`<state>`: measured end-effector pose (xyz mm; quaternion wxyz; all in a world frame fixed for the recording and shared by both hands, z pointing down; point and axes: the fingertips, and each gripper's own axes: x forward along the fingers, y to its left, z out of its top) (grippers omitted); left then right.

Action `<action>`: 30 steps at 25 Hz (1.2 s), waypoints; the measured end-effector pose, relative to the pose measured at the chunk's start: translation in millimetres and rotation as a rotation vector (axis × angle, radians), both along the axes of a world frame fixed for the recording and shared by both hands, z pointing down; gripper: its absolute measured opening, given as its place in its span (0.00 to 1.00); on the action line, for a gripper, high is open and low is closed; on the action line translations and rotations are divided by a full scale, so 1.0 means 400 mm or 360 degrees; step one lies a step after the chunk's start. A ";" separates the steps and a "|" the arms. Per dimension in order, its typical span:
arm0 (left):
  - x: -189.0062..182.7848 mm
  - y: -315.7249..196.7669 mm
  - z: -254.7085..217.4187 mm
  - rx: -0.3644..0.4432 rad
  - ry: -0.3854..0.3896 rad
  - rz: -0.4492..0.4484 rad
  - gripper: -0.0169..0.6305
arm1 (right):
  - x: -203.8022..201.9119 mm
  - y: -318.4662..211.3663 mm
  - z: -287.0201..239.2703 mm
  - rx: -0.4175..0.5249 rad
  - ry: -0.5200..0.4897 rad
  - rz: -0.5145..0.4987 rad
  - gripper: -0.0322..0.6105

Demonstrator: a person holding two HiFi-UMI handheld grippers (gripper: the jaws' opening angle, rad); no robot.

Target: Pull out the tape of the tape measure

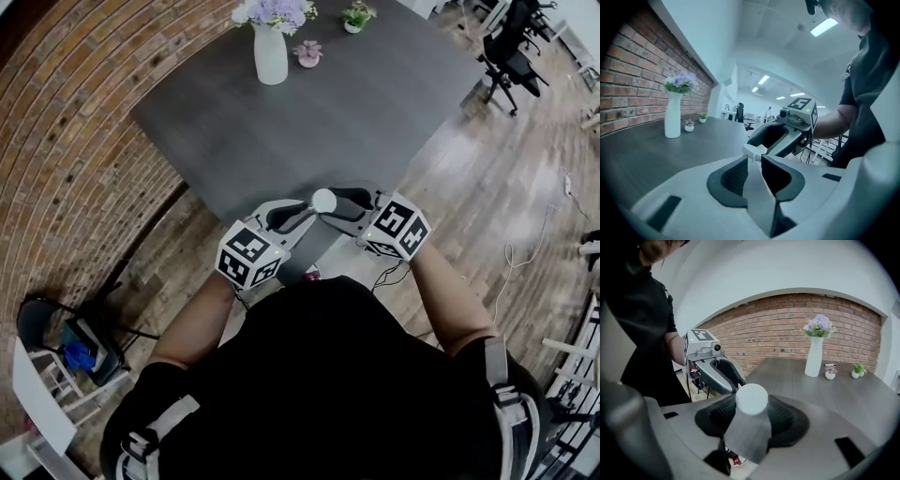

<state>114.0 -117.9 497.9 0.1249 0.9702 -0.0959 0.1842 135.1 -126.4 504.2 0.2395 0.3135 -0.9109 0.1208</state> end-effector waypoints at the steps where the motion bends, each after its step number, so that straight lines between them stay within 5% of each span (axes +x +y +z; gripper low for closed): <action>1: 0.013 0.005 -0.002 0.0016 -0.0010 0.0034 0.15 | 0.006 0.004 -0.006 0.0009 0.0002 0.0008 0.37; 5: 0.030 0.013 -0.023 0.0060 -0.0001 0.0068 0.05 | 0.024 0.013 -0.028 0.0031 -0.0011 0.0030 0.37; 10: -0.004 -0.003 -0.045 0.0007 0.0076 -0.0027 0.04 | 0.041 -0.003 -0.029 0.0027 -0.0073 0.0095 0.37; 13: -0.111 -0.100 -0.064 -0.0035 0.0170 -0.0372 0.04 | 0.136 -0.057 -0.019 0.0021 -0.0101 0.0375 0.37; 19: -0.370 -0.271 -0.111 0.0139 0.0184 -0.1009 0.04 | 0.352 -0.134 -0.043 0.0093 -0.0088 0.0892 0.37; 30: -0.383 -0.277 0.015 -0.0036 0.0003 -0.1177 0.05 | 0.245 -0.154 0.060 -0.0070 -0.0030 0.0713 0.37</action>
